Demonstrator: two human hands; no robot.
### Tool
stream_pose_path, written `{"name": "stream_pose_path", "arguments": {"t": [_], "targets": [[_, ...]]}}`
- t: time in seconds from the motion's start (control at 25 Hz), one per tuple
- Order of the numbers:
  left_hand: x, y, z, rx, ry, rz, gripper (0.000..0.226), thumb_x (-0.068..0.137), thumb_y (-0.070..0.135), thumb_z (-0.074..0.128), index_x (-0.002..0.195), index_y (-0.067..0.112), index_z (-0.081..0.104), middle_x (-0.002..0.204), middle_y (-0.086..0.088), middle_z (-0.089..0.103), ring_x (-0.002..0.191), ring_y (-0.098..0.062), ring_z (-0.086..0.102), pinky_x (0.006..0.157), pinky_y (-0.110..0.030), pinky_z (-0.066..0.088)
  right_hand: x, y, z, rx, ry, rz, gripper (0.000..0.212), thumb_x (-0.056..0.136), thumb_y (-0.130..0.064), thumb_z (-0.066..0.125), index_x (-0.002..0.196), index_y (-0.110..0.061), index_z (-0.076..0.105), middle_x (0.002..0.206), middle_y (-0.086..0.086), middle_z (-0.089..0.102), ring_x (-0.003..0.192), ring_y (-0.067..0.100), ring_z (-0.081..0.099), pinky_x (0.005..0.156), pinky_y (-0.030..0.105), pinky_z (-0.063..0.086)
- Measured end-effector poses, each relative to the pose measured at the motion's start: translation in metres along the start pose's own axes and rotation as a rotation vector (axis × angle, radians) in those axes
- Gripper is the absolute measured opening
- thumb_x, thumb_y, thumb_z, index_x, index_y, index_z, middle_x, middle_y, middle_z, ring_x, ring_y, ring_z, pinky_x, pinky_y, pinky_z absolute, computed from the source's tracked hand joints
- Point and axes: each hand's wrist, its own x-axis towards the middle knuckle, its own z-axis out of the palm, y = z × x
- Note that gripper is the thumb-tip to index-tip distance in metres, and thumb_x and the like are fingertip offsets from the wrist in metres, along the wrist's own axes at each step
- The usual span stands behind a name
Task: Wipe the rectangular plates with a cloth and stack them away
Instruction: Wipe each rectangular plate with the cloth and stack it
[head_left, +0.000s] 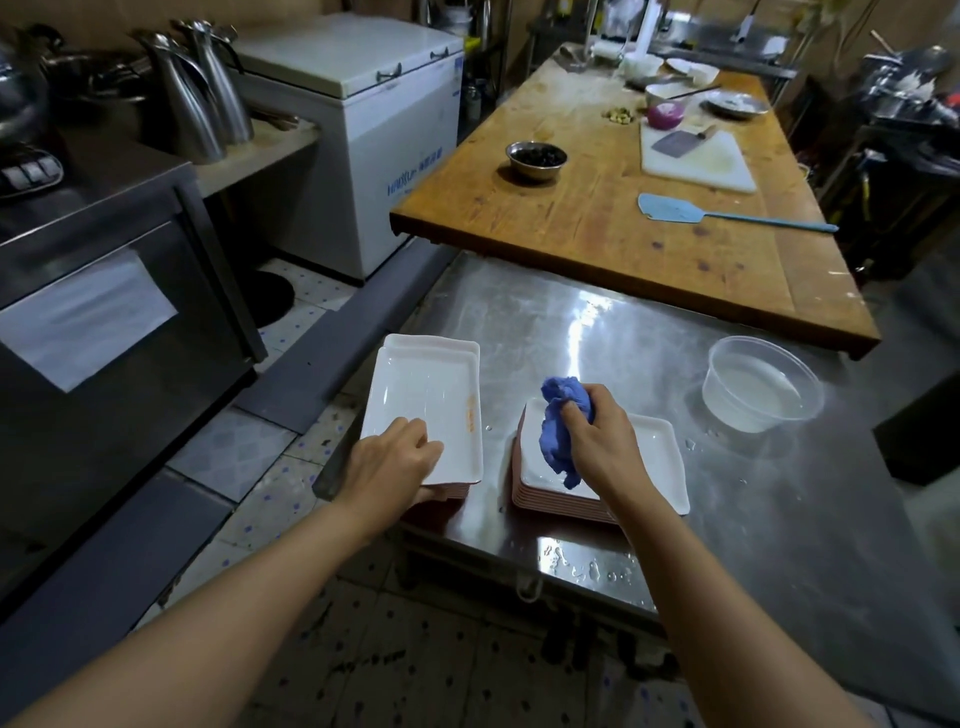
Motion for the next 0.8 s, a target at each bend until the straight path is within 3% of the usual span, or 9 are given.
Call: {"name": "stream_pose_path", "arguments": {"t": [0.16, 0.32, 0.48, 0.56, 0.68, 0.8], "targets": [[0.013, -0.007, 0.013, -0.025, -0.095, -0.085, 0.055, 0.073, 0.058, 0.066, 0.102, 0.012, 0.061, 0.1, -0.004, 0.055, 0.091, -0.021, 0.051, 0.055, -0.028, 0.035, 0.006, 0.01, -0.005, -0.004, 0.04, 0.017, 0.01, 0.097, -0.027, 0.045, 0.102, -0.021, 0.051, 0.088, -0.005, 0.06, 0.077, 0.009, 0.059, 0.054, 0.022, 0.042], [0.02, -0.012, 0.016, -0.017, -0.191, -0.144, 0.061, 0.075, 0.07, 0.052, 0.104, 0.018, 0.055, 0.108, 0.0, 0.049, 0.099, -0.018, 0.045, 0.062, -0.028, 0.034, 0.008, 0.014, -0.008, 0.008, 0.082, 0.024, 0.01, 0.094, -0.028, 0.048, 0.102, -0.021, 0.05, 0.085, -0.01, 0.058, 0.079, 0.009, 0.058, 0.058, 0.023, 0.041], [0.027, -0.007, 0.006, -0.025, -0.272, -0.193, 0.057, 0.082, 0.069, 0.044, 0.106, 0.019, 0.056, 0.112, 0.0, 0.049, 0.104, -0.019, 0.044, 0.067, -0.031, 0.036, 0.004, 0.012, -0.012, 0.033, 0.115, 0.04, 0.014, 0.094, -0.029, 0.05, 0.106, -0.021, 0.048, 0.09, -0.008, 0.058, 0.085, 0.013, 0.059, 0.067, 0.028, 0.047], [0.035, 0.005, -0.006, -0.196, -0.228, -0.266, 0.052, 0.086, 0.06, 0.047, 0.116, 0.02, 0.057, 0.117, 0.0, 0.052, 0.111, -0.02, 0.045, 0.078, -0.034, 0.041, 0.001, 0.008, -0.015, 0.027, 0.136, 0.044, 0.016, 0.093, -0.027, 0.053, 0.106, -0.021, 0.049, 0.095, -0.005, 0.058, 0.088, 0.014, 0.059, 0.073, 0.033, 0.05], [0.048, 0.031, -0.032, -0.647, -0.176, -0.374, 0.04, 0.091, 0.046, 0.05, 0.122, 0.02, 0.056, 0.119, -0.001, 0.058, 0.107, -0.019, 0.055, 0.088, -0.035, 0.047, -0.007, -0.004, -0.023, 0.009, 0.198, 0.014, 0.013, 0.089, -0.027, 0.06, 0.1, -0.022, 0.055, 0.093, -0.003, 0.061, 0.087, 0.017, 0.061, 0.072, 0.036, 0.054], [0.059, 0.058, -0.06, -1.259, -0.386, -0.543, 0.037, 0.095, 0.042, 0.042, 0.118, 0.015, 0.054, 0.104, -0.005, 0.065, 0.08, -0.016, 0.067, 0.067, -0.027, 0.05, -0.017, -0.019, -0.036, -0.024, 0.266, -0.036, 0.011, 0.084, -0.029, 0.066, 0.088, -0.026, 0.057, 0.085, -0.01, 0.06, 0.078, 0.014, 0.061, 0.066, 0.036, 0.054]]}}
